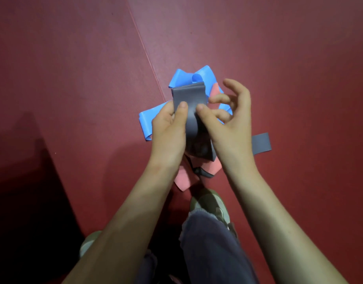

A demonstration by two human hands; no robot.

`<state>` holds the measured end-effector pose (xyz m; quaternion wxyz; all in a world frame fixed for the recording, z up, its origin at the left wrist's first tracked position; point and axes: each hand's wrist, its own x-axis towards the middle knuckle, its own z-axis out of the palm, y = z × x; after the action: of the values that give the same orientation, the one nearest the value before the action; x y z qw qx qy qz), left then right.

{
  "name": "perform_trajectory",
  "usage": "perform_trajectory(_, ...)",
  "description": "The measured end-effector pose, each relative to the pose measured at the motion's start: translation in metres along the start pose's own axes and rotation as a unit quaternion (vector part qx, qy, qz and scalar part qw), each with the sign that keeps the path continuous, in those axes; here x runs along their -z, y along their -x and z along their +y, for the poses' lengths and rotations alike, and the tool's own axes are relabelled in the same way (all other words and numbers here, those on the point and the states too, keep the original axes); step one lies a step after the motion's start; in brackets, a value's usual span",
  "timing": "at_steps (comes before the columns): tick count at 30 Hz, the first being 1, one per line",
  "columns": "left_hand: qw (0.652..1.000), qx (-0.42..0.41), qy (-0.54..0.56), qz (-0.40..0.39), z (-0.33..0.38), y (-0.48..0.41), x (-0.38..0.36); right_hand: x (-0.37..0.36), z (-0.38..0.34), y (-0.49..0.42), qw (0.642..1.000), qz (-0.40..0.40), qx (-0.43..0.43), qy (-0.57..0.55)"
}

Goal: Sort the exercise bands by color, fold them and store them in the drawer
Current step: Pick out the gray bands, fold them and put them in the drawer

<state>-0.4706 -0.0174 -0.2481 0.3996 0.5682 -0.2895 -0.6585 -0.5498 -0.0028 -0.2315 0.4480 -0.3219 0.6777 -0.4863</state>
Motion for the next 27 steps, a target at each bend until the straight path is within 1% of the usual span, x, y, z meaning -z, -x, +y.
perform_trajectory(1, 1.000, 0.000, 0.004, 0.009, 0.002, -0.001, 0.001, 0.002, 0.005, 0.004, 1.000, 0.002, 0.008, -0.010)
perform_trajectory(2, 1.000, 0.001, 0.009, 0.018, 0.003, -0.002, 0.002, 0.004, 0.011, 0.008, 1.000, -0.006, 0.018, 0.005)
perform_trajectory(4, 1.000, -0.005, 0.005, 0.029, 0.006, -0.002, 0.006, 0.009, 0.026, 0.015, 0.997, -0.033, 0.016, 0.068)
perform_trajectory(6, 0.999, -0.020, 0.000, 0.027, 0.009, -0.003, 0.011, 0.010, 0.039, 0.021, 0.990, -0.071, -0.016, 0.118)
perform_trajectory(8, 0.999, -0.034, -0.002, 0.018, 0.014, -0.004, 0.013, 0.011, 0.047, 0.026, 0.984, -0.106, -0.062, 0.131)
perform_trajectory(12, 0.999, -0.042, 0.001, 0.001, 0.020, -0.005, 0.014, 0.011, 0.052, 0.034, 0.973, -0.134, -0.073, 0.172)
perform_trajectory(13, 0.999, -0.043, 0.004, 0.001, 0.020, -0.006, 0.016, 0.009, 0.050, 0.034, 0.973, -0.139, -0.075, 0.166)
perform_trajectory(15, 0.999, -0.046, 0.010, 0.003, 0.019, -0.008, 0.019, 0.007, 0.044, 0.035, 0.976, -0.159, -0.122, 0.088)
perform_trajectory(17, 0.999, -0.048, 0.024, 0.008, 0.021, -0.010, 0.022, 0.004, 0.039, 0.034, 0.968, -0.183, -0.169, 0.005)
perform_trajectory(18, 0.998, -0.049, 0.030, 0.006, 0.022, -0.011, 0.024, 0.004, 0.040, 0.034, 0.963, -0.193, -0.186, -0.012)
perform_trajectory(22, 0.999, -0.048, 0.018, -0.005, 0.025, -0.009, 0.025, -0.002, 0.043, 0.031, 0.941, -0.231, -0.249, -0.005)
perform_trajectory(25, 0.999, -0.044, 0.015, -0.013, 0.021, -0.007, 0.025, -0.004, 0.043, 0.026, 0.914, -0.265, -0.302, -0.055)
perform_trajectory(27, 0.999, -0.045, 0.022, -0.014, 0.023, -0.006, 0.027, -0.002, 0.040, 0.025, 0.902, -0.278, -0.320, -0.077)
